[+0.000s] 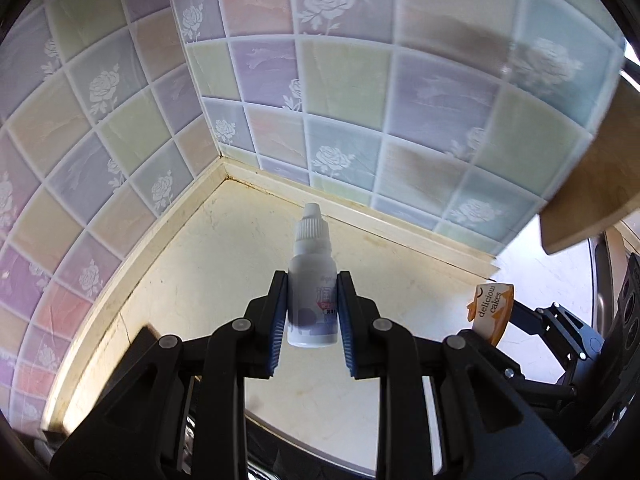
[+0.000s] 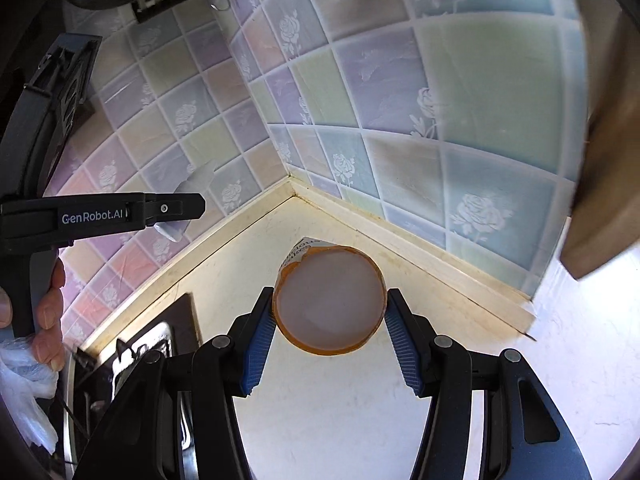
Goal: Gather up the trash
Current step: 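Carry the white bottle and orange-rimmed cup down to the bin and release them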
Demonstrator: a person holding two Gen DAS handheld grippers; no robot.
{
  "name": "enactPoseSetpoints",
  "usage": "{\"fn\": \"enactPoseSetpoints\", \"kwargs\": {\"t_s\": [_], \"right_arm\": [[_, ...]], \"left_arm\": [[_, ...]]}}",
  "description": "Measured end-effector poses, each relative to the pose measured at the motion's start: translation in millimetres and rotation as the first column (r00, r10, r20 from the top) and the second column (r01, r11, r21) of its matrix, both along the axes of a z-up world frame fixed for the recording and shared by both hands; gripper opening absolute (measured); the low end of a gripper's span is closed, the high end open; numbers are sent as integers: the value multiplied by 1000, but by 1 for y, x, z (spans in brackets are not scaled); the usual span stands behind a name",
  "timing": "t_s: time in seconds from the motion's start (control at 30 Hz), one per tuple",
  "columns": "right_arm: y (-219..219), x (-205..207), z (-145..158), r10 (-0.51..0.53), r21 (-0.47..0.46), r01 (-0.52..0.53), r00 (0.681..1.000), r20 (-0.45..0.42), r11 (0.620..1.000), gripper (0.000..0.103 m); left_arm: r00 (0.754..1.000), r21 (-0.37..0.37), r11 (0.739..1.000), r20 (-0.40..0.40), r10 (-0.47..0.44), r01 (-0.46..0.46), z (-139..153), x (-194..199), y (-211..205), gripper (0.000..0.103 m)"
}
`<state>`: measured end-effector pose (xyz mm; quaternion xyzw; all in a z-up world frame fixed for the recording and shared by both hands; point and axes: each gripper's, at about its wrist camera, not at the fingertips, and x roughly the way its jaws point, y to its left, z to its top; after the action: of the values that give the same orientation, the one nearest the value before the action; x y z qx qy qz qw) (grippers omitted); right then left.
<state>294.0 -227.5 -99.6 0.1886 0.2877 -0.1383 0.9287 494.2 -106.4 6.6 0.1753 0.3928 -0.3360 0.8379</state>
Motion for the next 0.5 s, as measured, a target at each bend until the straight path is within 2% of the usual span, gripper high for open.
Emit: {"fn": "enactPoseSetpoints", "kwargs": {"t_s": [0.17,0.3,0.5], "right_arm": [[9,-44,9,80,-13,-80,997,7,997,54],[15,-84,12,146,-16,-146,989,11,989,54],[22,-159,10,228,-27,-228,974,1,973,54]], "left_arm": [[1000,-17,999,-2,31,-31,6,-49,11,21],[998,-41,997,-1,65,-65,6,-102,19,21],[993,-68,990,-4,122,-122,-9,-189,28,21]]}}
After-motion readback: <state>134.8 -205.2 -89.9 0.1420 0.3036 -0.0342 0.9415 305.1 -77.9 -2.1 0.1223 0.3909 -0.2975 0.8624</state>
